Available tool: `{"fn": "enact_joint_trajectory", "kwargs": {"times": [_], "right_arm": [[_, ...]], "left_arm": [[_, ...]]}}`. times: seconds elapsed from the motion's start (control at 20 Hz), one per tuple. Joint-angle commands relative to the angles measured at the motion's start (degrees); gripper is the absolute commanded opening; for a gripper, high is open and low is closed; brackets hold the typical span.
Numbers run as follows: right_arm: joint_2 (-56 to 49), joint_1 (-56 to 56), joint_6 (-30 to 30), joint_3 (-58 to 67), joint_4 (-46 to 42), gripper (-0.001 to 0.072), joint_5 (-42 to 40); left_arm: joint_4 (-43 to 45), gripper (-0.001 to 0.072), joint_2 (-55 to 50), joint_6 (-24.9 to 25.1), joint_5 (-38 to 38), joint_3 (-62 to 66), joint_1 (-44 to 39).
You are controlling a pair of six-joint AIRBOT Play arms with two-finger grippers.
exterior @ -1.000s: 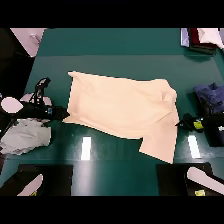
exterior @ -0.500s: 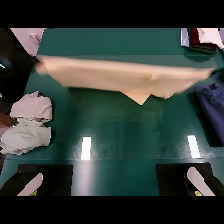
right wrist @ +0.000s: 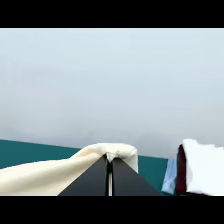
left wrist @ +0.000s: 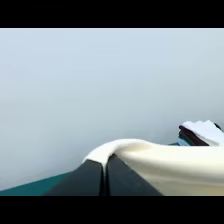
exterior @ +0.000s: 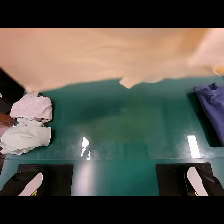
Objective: Fold the shirts.
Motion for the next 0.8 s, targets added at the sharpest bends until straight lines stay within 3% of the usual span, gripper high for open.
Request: {"fn": "enact_joint_trajectory", "kwargs": {"times": [0.0, 0.2, 0.45, 0.6, 0.75], "right_arm": [[-1.6, 0.0, 5.25, 11.43, -9.64, 0.0012, 7.06], [-8.55, 0.0, 6.99, 14.16, -11.98, 0.0011, 17.4], [-18.8, 0.02, 7.21, -6.21, -11.74, 0.0011, 26.08], [-27.67, 2.23, 7.17, -14.95, -12.39, 0.0011, 24.55], [-37.29, 5.99, 6.91, -18.58, -12.35, 0.0011, 18.34]], "left_arm": [[-3.85, 0.0019, 1.9, 0.81, -0.07, 3.32, 0.04], [-0.94, 0.0019, 1.05, 1.4, -2.05, -4.39, 0.04], [-0.87, 0.0019, -9.62, 0.59, -13.9, -25.53, 0.04], [-0.94, 0.002, -20.92, 0.63, -14.84, -33.27, -0.13], [-1.2, 0.002, -32.81, 1.29, -10.43, -34.91, -0.13]]}}
